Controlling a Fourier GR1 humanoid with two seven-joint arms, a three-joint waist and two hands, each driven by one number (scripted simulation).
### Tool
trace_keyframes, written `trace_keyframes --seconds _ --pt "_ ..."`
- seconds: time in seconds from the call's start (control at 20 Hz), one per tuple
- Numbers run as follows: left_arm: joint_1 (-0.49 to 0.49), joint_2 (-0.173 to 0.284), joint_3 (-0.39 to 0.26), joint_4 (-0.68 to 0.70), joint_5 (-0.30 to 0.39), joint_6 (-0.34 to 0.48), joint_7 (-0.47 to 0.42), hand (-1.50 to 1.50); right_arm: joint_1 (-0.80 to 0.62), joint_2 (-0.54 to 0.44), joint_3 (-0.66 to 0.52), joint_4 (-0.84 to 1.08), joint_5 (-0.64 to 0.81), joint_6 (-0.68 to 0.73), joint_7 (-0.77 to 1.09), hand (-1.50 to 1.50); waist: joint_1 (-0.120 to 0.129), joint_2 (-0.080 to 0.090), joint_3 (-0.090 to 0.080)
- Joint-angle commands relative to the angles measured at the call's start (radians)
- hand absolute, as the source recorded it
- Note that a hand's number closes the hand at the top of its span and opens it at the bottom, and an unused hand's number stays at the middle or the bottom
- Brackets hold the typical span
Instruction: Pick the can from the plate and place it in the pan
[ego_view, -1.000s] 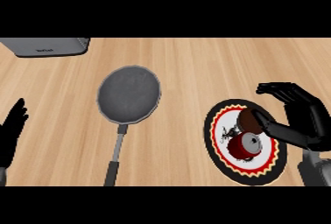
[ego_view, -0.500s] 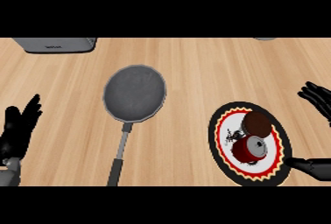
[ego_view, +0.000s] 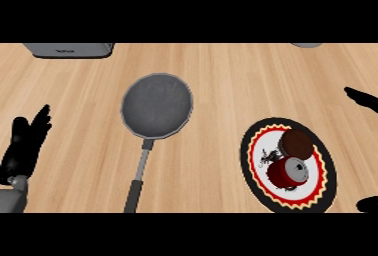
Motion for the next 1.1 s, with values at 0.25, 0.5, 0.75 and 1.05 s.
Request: trace_keyframes --seconds 0.25,0.5,0.75,1.05 --pt "-0.04 -0.015 0.01 0.021 -0.014 -0.016 0.005 0.0 -0.164 -0.092 0.196 -0.105 0.129 0.146 0.361 -1.5 0.012 0.002 0.002" --pt "0.045 -0.023 0.0 -0.073 -0.027 -0.019 0.023 0.0 -0.217 0.0 0.334 -0.048 0.222 0.215 0.43 -1.5 0.02 0.0 0.004" --pt "-0.043 -0.036 0.057 0.032 -0.044 -0.046 0.01 0.0 -0.209 0.143 0.389 -0.013 0.368 0.233 0.451 -1.5 0.002 0.001 0.004" --pt "0.011 -0.02 0.099 0.025 -0.044 -0.098 -0.018 0.0 -0.138 0.18 0.403 -0.008 0.522 0.25 0.427 -1.5 0.001 0.0 0.004"
